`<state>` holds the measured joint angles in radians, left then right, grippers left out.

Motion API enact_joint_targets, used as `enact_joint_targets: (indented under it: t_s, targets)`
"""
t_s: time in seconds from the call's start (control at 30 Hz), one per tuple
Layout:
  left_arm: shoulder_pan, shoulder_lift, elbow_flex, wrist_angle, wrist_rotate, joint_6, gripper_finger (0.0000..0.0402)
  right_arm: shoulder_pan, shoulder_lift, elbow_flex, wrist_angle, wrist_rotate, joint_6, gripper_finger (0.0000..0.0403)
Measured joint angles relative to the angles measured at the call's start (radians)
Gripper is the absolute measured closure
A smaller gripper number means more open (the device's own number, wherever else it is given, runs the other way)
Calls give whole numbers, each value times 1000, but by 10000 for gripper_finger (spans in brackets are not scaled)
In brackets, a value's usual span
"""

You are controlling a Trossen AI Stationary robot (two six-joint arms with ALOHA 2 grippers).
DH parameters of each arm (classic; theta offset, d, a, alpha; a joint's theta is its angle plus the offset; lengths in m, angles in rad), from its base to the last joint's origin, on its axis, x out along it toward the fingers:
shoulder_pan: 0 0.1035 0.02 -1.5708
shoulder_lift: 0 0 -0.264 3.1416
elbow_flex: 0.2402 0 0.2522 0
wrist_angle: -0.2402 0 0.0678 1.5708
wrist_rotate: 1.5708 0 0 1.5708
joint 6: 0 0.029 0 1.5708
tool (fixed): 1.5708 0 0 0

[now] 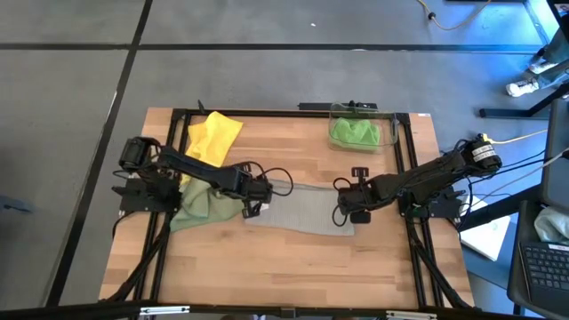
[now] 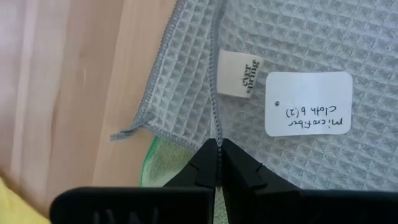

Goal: Fold microfiber towels
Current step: Fold the gray cloth

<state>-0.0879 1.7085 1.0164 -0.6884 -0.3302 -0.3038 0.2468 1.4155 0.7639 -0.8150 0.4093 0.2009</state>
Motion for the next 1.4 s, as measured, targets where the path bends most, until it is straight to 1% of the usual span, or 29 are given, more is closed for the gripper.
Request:
enact_joint_targets:
  t_s: [0.07, 0.2, 0.33, 0.57, 0.73, 0.9, 1.1, 1.27, 1.4]
  targets:
    - [0, 1, 0, -2, -4, 0, 399, -6, 0, 0, 1, 8, 4, 387]
    - [0, 1, 0, 1, -64, -2, 397, -15, 0, 0, 1, 4, 4, 387]
    - [1, 1, 0, 1, -96, -4, 399, -16, 2, 0, 2, 2, 4, 387]
    - [1, 1, 0, -6, -106, -7, 397, -16, 4, 0, 1, 1, 7, 387]
    - [1, 1, 0, -19, -145, -8, 399, -17, 4, 0, -12, 59, 34, 387]
    - [9, 1, 0, -17, -187, -8, 400, -22, 4, 0, -12, 61, 35, 387]
    - [25, 1, -2, 10, -156, -9, 391, -22, 4, 0, -12, 61, 38, 387]
    - [24, 0, -52, 82, -92, -13, 374, -22, 4, 0, -12, 61, 38, 387]
    - [24, 0, -90, 82, -111, -56, 354, -22, 4, 0, -12, 64, 38, 375]
